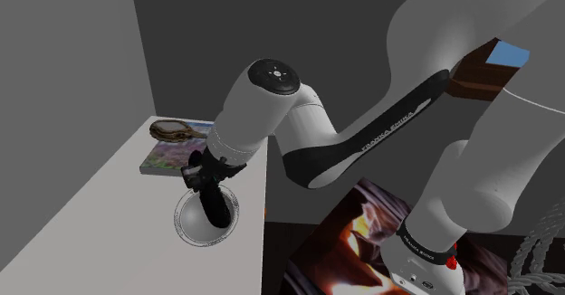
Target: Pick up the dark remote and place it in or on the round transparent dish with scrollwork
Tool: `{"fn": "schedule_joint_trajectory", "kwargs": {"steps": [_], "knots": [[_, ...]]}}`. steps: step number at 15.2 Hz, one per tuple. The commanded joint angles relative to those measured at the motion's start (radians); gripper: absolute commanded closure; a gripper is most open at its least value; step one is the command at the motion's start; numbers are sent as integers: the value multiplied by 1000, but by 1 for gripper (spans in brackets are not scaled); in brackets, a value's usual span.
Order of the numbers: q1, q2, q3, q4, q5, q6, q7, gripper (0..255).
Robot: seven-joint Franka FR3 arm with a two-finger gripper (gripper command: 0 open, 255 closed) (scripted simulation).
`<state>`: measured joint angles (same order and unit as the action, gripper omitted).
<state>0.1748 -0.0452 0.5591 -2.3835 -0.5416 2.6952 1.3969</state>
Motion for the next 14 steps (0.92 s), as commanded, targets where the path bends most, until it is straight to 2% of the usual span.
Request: {"fn": "schedule_joint_trajectory", "kwargs": {"steps": [1,2,7,9,11,14], "knots": [[0,0,0,0,0,0,0,255],[0,0,0,0,0,0,0,0],[0,0,0,0,0,0,0,0],[23,-82,-2,-20,119,-37,-85,0],[55,-150,-17,-30,206,-79,-147,0],[57,-150,-20,-30,205,-80,-146,0]]}}
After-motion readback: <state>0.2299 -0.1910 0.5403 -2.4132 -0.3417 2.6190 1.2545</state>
